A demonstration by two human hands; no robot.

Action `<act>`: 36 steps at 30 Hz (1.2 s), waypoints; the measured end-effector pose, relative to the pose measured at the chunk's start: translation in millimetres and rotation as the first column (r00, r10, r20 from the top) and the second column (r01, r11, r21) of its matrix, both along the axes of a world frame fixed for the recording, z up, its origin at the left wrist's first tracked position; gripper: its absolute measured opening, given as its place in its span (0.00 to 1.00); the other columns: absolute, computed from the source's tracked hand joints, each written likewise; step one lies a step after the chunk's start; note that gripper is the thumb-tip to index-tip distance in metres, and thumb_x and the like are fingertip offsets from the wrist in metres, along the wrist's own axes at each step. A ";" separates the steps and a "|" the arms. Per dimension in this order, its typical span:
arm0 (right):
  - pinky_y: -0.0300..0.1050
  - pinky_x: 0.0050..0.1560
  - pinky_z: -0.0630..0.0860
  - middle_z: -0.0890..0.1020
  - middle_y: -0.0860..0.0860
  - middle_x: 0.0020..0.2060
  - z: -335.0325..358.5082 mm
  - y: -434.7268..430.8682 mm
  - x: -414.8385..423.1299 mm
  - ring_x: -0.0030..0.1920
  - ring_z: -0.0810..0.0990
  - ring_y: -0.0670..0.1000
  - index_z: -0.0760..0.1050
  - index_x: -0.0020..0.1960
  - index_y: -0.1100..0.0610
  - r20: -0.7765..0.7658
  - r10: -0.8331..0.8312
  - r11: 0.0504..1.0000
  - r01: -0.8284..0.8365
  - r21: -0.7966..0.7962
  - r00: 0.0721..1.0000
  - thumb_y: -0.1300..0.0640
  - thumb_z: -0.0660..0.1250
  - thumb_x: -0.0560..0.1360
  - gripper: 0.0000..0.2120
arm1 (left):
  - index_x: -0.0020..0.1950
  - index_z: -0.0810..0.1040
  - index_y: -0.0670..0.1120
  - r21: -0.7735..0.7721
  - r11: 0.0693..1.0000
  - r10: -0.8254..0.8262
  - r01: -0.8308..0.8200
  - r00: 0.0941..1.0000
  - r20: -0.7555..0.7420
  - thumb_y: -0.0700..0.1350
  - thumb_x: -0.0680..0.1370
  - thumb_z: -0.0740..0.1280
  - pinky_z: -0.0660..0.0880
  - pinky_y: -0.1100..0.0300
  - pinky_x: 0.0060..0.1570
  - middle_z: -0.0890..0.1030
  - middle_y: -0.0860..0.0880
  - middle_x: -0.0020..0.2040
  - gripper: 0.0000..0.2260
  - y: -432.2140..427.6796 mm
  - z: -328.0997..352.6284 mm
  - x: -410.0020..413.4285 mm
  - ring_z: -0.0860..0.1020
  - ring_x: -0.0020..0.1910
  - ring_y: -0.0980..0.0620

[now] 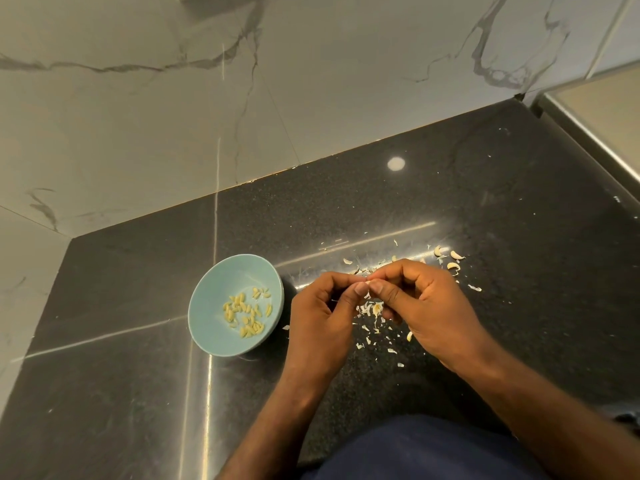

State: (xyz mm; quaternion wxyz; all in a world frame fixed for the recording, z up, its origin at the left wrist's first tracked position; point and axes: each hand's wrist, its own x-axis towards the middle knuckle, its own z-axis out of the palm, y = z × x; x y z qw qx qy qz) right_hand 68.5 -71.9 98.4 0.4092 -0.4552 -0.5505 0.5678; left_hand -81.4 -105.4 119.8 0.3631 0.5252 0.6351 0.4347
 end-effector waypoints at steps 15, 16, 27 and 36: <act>0.48 0.30 0.74 0.79 0.54 0.30 9.5 2.4 7.8 0.28 0.75 0.51 0.76 0.40 0.53 -0.076 -0.161 0.978 0.170 0.123 0.984 0.50 0.64 0.82 0.13 | 0.42 0.77 0.44 -0.170 0.985 0.088 -0.032 0.940 0.331 0.47 0.84 0.58 0.71 0.61 0.33 0.79 0.48 0.36 0.14 -1.1 7.3 7.6 0.76 0.37 0.53; 0.48 0.33 0.76 0.82 0.52 0.36 10.7 2.5 8.0 0.31 0.78 0.50 0.78 0.47 0.49 -0.025 -0.075 0.991 0.077 0.114 0.997 0.53 0.65 0.81 0.06 | 0.42 0.77 0.44 -0.162 0.986 0.085 -0.033 0.942 0.325 0.48 0.84 0.59 0.71 0.61 0.33 0.79 0.48 0.36 0.14 -1.1 7.6 7.8 0.76 0.36 0.53; 0.46 0.33 0.76 0.80 0.51 0.32 13.3 -2.7 2.7 0.32 0.78 0.51 0.78 0.45 0.51 0.154 0.115 0.978 -0.139 0.155 0.981 0.55 0.69 0.78 0.04 | 0.37 0.74 0.47 0.000 1.000 0.001 -0.001 1.000 0.005 0.49 0.83 0.60 0.66 0.60 0.32 0.71 0.54 0.29 0.16 -0.4 5.0 10.3 0.68 0.30 0.57; 0.47 0.29 0.72 0.73 0.54 0.26 15.3 -7.1 -4.3 0.26 0.73 0.54 0.69 0.37 0.58 -0.210 0.180 0.963 -0.216 -0.160 0.961 0.52 0.57 0.83 0.18 | 0.39 0.73 0.45 0.157 0.976 -0.144 0.148 0.989 -0.033 0.48 0.82 0.58 0.71 0.70 0.30 0.78 0.56 0.27 0.14 -2.3 13.0 21.0 0.78 0.26 0.58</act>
